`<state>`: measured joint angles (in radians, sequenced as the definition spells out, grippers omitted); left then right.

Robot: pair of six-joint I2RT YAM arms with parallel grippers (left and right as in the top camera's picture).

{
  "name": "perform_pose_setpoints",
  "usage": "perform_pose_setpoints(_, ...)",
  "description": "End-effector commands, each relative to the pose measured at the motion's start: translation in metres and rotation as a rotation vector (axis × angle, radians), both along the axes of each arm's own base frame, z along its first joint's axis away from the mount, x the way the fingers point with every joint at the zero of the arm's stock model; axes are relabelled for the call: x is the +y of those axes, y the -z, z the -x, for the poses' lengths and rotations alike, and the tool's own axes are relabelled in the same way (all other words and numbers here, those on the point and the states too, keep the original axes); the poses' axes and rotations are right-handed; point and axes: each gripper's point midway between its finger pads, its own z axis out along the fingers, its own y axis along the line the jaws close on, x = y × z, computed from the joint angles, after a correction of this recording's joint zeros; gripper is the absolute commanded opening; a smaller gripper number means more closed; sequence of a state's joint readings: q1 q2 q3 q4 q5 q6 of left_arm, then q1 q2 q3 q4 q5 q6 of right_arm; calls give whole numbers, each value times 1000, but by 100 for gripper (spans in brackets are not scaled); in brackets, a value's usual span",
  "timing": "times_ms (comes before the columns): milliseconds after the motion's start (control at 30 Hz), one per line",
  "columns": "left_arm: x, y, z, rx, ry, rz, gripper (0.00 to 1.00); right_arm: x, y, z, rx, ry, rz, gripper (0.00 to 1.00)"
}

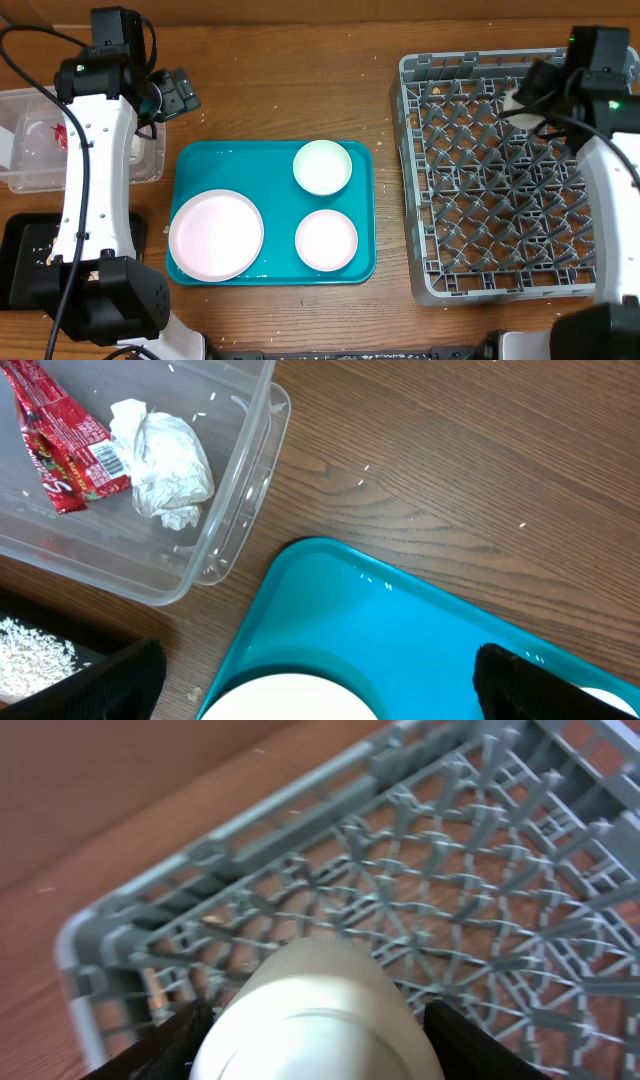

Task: Sort waste into correct bins and load items into the dishwasher
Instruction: 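Lift the white cup with the right gripper and carry it right to the rack, then release the cup upside down in the dish rack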

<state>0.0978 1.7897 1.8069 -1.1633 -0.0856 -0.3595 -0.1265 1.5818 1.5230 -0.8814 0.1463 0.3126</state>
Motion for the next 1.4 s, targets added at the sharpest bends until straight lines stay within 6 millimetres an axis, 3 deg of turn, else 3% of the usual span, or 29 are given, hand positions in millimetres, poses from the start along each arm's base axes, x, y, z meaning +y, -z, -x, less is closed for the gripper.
perform_pose_setpoints(0, -4, -5, -1, -13, 28, -2, 100, -8, 30, -7, 77, -6, 10, 59)
perform_pose_setpoints(233, -4, -5, -1, -13, 28, -2, 100, -11, 68, -11, 177, 0, 4, 64)
perform_pose_setpoints(700, -4, -5, -1, -13, 28, -2, 100, -18, 73, 6, 250, 32, 44, 69)
perform_pose_setpoints(800, -4, -5, -1, -13, 28, -2, 100, -18, 74, 8, 258, 34, 42, 81)
perform_pose_setpoints(900, -4, -5, -1, -13, 28, -2, 100, -18, 75, 12, 273, 34, 40, 100)
perform_pose_setpoints(1000, -4, -5, -1, -13, 28, -2, 100, -17, 70, 17, 281, 45, 30, 100)
perform_pose_setpoints(1100, -4, -5, -1, -13, 28, -2, 100, -12, 53, 22, 257, 44, 15, 100)
perform_pose_setpoints(1167, -4, -5, -1, -12, 28, -2, 100, -2, 41, 25, 228, 15, -17, 100)
perform_pose_setpoints(1233, -4, -5, -1, -13, 28, -2, 100, 21, 26, 26, 180, -55, -94, 100)
perform_pose_setpoints(1367, -4, -5, -1, -13, 28, -2, 100, 80, -3, 28, 84, -252, -286, 100)
